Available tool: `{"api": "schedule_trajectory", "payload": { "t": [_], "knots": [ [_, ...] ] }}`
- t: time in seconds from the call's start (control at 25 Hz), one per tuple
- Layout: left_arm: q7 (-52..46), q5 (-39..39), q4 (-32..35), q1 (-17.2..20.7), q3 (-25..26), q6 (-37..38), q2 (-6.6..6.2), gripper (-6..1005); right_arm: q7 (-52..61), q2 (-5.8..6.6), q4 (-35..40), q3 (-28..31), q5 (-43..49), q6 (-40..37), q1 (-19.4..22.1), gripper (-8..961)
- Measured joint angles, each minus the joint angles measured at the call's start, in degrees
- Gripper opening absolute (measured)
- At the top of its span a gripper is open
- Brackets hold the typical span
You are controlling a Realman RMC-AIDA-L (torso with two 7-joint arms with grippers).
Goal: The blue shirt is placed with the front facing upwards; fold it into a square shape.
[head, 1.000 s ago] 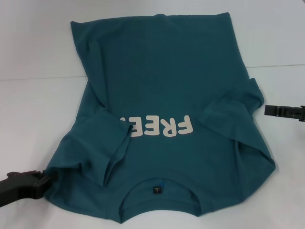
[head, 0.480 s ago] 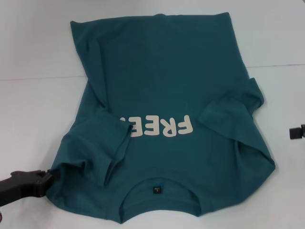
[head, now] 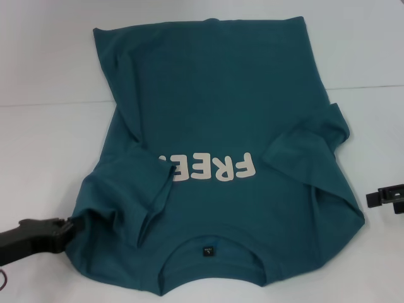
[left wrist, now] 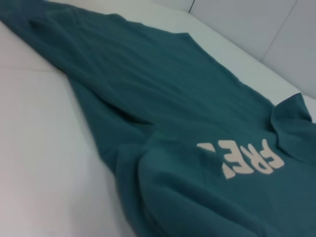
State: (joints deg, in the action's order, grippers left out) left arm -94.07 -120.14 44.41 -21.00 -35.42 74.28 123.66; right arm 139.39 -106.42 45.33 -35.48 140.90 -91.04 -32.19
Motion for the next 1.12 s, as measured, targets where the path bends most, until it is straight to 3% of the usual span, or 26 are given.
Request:
{"api": "schedule_trajectory", "payload": {
  "t": [0.44,0.84,1.12],
  "knots": [
    [-0.07,0.00,-0.85,-1.60,-0.05,-0.01,0.06,13,-1.64,-0.79,-5.44,-0.11,0.63,6.49,-1.27,944],
    [0.16,0.03,-0.81,-1.17,0.03,0.06,0.23,14,-1.61,-2.74,-6.15,-0.18,0.85,6.72,-2.42,942],
    [0.35,0.47,-0.81,-1.24,0.01,0.11,0.24,14,-1.62,-3.21,-6.76,-0.95,1.11,7.37,-2.93,941]
  ]
}}
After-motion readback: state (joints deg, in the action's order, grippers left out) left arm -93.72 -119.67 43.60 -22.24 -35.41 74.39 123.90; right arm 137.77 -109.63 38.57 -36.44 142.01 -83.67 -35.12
